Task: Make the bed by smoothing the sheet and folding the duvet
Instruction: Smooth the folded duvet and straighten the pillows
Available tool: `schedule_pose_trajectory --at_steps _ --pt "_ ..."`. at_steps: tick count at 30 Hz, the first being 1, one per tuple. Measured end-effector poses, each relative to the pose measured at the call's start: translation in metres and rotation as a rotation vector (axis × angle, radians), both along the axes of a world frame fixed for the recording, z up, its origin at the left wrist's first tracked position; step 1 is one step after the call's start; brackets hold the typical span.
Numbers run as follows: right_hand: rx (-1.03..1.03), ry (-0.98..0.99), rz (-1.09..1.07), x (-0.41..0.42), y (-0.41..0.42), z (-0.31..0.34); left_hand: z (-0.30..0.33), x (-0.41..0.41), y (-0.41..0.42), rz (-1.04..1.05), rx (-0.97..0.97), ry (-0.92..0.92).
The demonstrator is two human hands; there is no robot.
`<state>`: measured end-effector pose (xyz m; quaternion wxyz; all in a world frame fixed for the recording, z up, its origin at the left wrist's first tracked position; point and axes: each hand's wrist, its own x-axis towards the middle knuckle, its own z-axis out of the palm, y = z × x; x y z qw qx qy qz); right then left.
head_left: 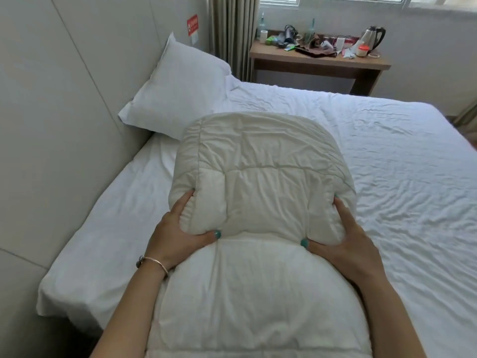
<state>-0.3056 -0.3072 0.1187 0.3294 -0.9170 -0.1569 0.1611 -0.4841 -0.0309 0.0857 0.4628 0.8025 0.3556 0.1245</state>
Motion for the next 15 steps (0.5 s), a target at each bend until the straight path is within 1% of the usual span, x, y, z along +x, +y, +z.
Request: schedule_pose_trajectory --at_steps 6,9,15 --pt "0.033 0.079 0.057 -0.036 0.021 -0.029 -0.018 -0.044 -0.006 0.057 -0.010 0.034" --pt "0.012 0.094 0.083 -0.039 0.048 -0.040 -0.024 -0.053 0.014 0.090 -0.003 0.029" --pt "0.048 0.076 0.125 -0.046 0.117 -0.050 -0.029 -0.073 0.076 0.142 0.056 0.017"
